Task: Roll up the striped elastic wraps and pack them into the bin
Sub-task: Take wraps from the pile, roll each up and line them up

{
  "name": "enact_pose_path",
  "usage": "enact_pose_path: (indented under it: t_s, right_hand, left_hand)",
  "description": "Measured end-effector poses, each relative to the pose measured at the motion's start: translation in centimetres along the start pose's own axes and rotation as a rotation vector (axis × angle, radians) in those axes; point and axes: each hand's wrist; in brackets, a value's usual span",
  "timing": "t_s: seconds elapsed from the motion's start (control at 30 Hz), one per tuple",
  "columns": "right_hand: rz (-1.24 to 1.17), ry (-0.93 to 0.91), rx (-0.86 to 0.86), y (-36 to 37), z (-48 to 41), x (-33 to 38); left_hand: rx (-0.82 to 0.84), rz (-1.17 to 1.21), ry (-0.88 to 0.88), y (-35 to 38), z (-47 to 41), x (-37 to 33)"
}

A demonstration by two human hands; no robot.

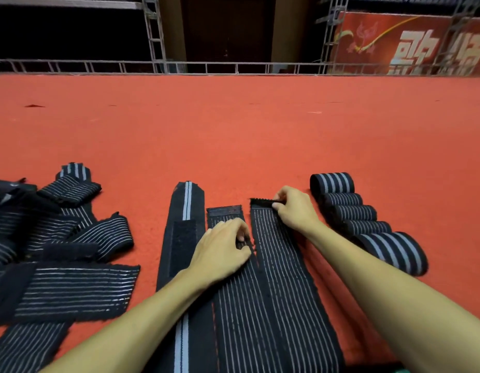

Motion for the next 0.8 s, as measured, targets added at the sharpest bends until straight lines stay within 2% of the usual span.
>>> enact_pose_path:
  t_s: [0.1, 0.17, 0.3, 0.4, 0.63, 0.7, 0.8]
  right_hand:
    - [-0.172, -0.083, -0.055, -2.6, 2.5, 1.9]
    - [-0.366, -0.168, -0.004, -4.8, 4.6, 3.4]
    - [-0.842, -0.206, 0.083, -8.6, 8.6, 6.0]
    - [-1.011, -0.183, 0.073, -10.7, 11.1, 7.6]
    - [-1.005, -0.195, 0.076, -12.4, 13.9, 10.8]
    - [-0.922, -0.194, 0.096, -11.9, 13.9, 11.2]
    - [-0.687, -0.191, 0.106, -10.3, 13.3, 11.0]
  left_hand:
    - [0.124, 0.067, -0.107, -1.1, 0.0, -1.3]
    - [0.197, 0.240, -0.128, -1.9, 0.5, -2.7]
    - [0.229, 0.560, -0.044, -2.9, 2.9, -5.5]
    - [0.252, 0.827, 0.049, -3.8, 5.2, -7.2]
    - [0.336, 1.227, 0.226, -7.1, 10.2, -9.9]
    - [0.316, 1.282, 0.218, -7.4, 10.6, -9.5]
    - [0.310, 1.234, 0.156, -7.0, 11.0, -8.2]
Point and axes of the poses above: each hand's wrist, its own z-axis away from the middle knuckle, its own y-axis out of the palm, x = y × z, and after that the axes turned 11 degrees about x, right-handed
